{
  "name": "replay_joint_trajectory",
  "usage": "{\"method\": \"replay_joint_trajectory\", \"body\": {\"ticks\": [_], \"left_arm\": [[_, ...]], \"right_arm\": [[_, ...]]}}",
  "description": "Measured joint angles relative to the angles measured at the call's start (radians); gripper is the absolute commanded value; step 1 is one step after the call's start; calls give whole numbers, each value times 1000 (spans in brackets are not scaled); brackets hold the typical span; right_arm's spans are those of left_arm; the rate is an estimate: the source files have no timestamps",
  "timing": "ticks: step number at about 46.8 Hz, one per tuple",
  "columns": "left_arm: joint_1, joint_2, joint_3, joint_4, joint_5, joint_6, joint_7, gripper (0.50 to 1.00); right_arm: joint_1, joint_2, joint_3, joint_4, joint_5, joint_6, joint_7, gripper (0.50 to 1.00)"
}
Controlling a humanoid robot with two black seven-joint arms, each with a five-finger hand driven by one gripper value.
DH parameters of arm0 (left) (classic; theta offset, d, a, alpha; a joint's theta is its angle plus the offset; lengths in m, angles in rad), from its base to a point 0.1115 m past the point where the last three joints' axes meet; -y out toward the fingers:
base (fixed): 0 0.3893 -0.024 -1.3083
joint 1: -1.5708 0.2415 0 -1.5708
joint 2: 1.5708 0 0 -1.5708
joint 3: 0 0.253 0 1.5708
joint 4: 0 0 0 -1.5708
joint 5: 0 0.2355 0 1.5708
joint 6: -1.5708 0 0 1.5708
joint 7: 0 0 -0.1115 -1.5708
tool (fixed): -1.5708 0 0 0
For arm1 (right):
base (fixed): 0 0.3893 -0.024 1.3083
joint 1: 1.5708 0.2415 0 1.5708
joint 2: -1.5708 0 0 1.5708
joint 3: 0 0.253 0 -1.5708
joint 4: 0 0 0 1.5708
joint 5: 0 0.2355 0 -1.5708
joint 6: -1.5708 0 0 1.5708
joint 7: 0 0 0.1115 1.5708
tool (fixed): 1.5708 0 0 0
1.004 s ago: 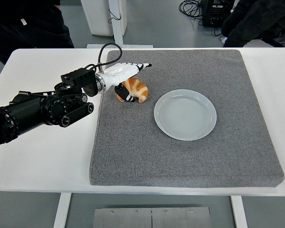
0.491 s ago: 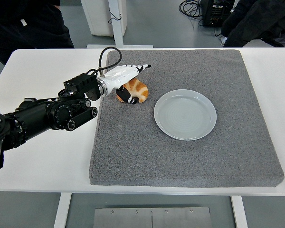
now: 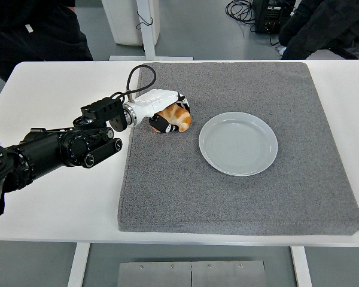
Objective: Place the bread on the plate
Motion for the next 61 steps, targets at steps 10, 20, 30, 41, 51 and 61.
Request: {"method": "replay_joint_trajectory", "body": {"ticks": [10, 20, 30, 41, 51, 61], "left_arm": [[-13, 4, 1, -5, 1, -5, -24, 500], [-66, 12, 1, -14, 2, -9, -24, 500], [-167, 12, 0, -15, 0, -42, -18, 500], [-282, 13, -4, -13, -29, -103, -15, 500], [-358, 13, 0, -8, -48, -138, -12, 500], [-419, 13, -3, -1, -50, -172, -10, 500]], "right_arm": [[0, 0, 0, 0, 0, 0, 0, 1000], [0, 0, 0, 0, 0, 0, 0, 1000], [0, 0, 0, 0, 0, 0, 0, 1000], [0, 0, 0, 0, -1, 0, 0, 1000], [0, 0, 0, 0, 0, 0, 0, 1000], [0, 0, 0, 0, 0, 0, 0, 1000]]}}
